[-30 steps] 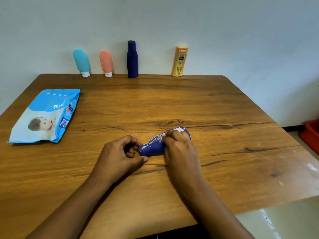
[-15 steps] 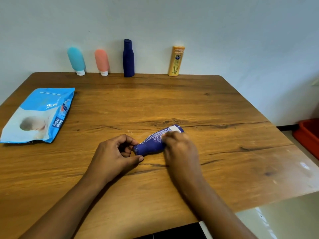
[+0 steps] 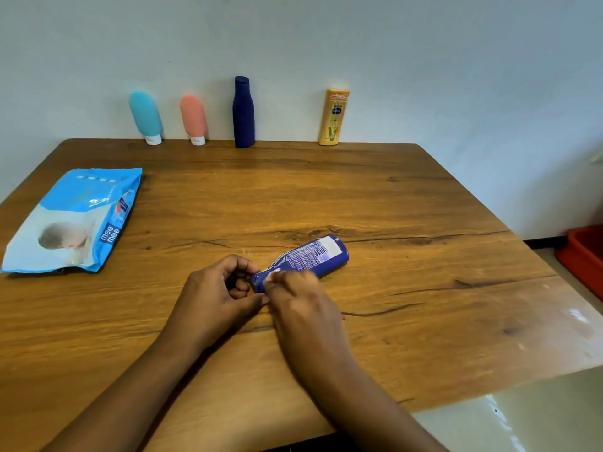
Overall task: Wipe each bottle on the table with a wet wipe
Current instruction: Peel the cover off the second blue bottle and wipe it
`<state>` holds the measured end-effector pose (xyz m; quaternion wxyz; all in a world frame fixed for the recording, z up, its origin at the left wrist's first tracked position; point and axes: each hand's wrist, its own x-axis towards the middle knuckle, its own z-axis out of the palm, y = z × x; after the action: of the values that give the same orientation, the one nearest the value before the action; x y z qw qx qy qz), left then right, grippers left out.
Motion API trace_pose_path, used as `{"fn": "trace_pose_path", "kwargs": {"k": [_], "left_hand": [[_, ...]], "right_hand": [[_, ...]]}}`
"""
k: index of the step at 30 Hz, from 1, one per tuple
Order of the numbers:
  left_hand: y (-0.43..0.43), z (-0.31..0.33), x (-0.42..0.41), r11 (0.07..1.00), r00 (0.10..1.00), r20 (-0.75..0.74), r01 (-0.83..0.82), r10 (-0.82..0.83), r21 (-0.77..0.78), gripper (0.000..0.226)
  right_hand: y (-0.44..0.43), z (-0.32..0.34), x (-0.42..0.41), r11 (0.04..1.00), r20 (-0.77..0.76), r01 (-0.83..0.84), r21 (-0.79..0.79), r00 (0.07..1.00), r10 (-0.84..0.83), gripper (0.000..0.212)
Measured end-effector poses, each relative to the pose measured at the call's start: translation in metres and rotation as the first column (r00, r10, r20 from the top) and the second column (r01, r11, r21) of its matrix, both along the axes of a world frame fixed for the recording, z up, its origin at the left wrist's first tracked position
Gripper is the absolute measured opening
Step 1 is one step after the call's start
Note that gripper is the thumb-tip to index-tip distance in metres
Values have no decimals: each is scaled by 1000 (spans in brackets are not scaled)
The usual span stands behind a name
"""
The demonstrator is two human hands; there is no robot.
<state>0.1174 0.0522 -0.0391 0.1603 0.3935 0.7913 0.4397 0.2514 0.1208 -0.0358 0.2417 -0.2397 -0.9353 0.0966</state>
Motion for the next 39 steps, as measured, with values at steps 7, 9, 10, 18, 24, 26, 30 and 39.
{"fn": "trace_pose_path", "kwargs": {"k": [7,9,10,18,24,26,30,39], "left_hand": [[-5,7,8,984,995,-78,67,-55,164,45],[-5,8,8,961,994,-94,86,-64,262,37],[-5,7,8,949,993,-93,97,-72,301,35],[-5,6,7,926,970,-230,158,-80,342,36],[-8,6,7,920,962,-265,159,-64,358,43],[-9,6,8,915,968,-238,162,-76,370,50],[-10,9,9,895,986,-142,144,-92,422,62],[-10,7,7,908,968,-233,175,-90,380,36]], "right_hand": [[28,13,3,985,-56,164,-59,984,-168,33],[13,17,-1,997,-57,75,-18,995,-76,34],[3,18,-2,1000,-38,8,-1,999,-8,35],[10,19,-1,996,-130,82,-39,988,-87,33],[14,24,-1,992,-163,94,-89,981,-108,28],[12,28,-4,992,-151,99,-80,982,-110,29],[-4,33,-4,998,-112,-7,-63,994,-1,30],[-5,27,2,997,-127,-16,-73,992,6,31]]}}
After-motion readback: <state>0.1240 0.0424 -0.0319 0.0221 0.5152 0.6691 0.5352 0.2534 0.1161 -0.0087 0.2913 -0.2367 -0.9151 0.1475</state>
